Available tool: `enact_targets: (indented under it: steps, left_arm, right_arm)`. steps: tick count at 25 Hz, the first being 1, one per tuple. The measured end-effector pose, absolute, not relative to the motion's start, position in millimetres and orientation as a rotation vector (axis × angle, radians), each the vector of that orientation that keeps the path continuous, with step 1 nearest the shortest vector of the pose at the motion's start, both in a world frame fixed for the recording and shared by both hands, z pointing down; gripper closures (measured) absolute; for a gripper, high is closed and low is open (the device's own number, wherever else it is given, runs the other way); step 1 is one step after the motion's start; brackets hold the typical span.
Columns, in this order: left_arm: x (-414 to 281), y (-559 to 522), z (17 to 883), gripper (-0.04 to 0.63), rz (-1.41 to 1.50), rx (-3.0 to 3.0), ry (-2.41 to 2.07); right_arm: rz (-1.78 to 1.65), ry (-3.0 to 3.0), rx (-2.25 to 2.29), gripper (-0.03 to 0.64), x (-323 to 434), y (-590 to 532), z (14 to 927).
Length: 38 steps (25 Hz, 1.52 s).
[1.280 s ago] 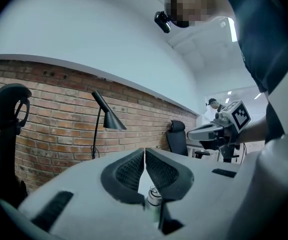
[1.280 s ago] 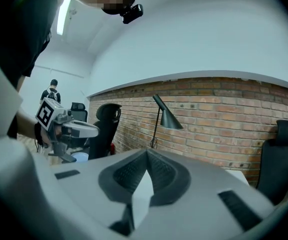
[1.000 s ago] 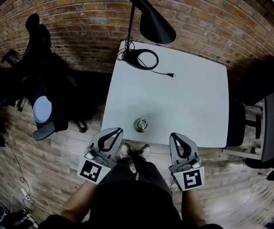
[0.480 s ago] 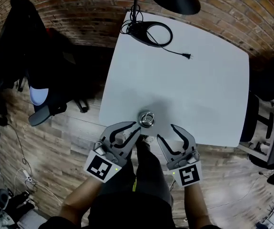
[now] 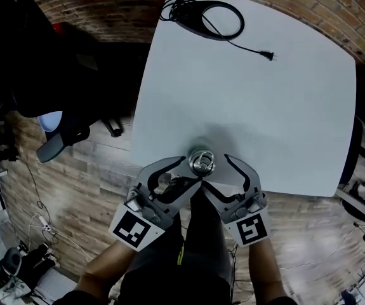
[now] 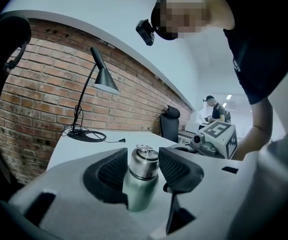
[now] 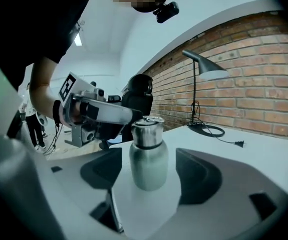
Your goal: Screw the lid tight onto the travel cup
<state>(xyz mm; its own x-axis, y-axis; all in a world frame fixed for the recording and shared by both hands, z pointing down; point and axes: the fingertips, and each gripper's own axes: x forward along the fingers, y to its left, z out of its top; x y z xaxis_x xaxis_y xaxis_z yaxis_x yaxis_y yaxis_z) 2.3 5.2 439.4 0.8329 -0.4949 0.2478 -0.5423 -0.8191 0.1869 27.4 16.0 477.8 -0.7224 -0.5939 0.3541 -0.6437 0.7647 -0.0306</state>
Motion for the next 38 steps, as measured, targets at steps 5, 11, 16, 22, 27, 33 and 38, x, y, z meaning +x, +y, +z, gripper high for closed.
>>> enact_targets:
  steps: [5,11,16,22,27,33,38]
  left_arm:
    - [10.2,2.9,441.6,0.378,0.245,2.784,-0.781]
    - [21.8,5.6,444.5,0.340,0.234,2.796,-0.781]
    - [21.3,-2.1,445.6,0.336,0.258,2.830,-0.827]
    - [21.0,0.7,454.3,0.337,0.310,2.836,-0.837]
    - [24.3,-4.7,450.0,0.342,0.296,2.847,-0.928]
    - [23.2,-6.1,450.0,0.359,0.280,2.790,-1.096]
    - [25.6,-6.5,449.2,0.359,0.229,2.819,-1.010]
  right_arm:
    - [0.222,-2.665,0.942,0.276,16.8,6.3,486.4]
    - [0.216,-2.669,0.905,0.267,6.5,4.4,496.0]
    - [0.167,-2.639,0.918,0.268,0.2,-2.4,503.5]
    - [0.195,-2.628,0.934,0.268,-3.8,-2.7,512.3]
    - [0.156,-2.659,0.920,0.268,-3.0,-7.8,508.2]
    - [0.166,-2.668,0.923,0.268,-3.1,-8.6,508.7]
    - [0.175,-2.692,0.924,0.269,-2.8,-10.2,506.2]
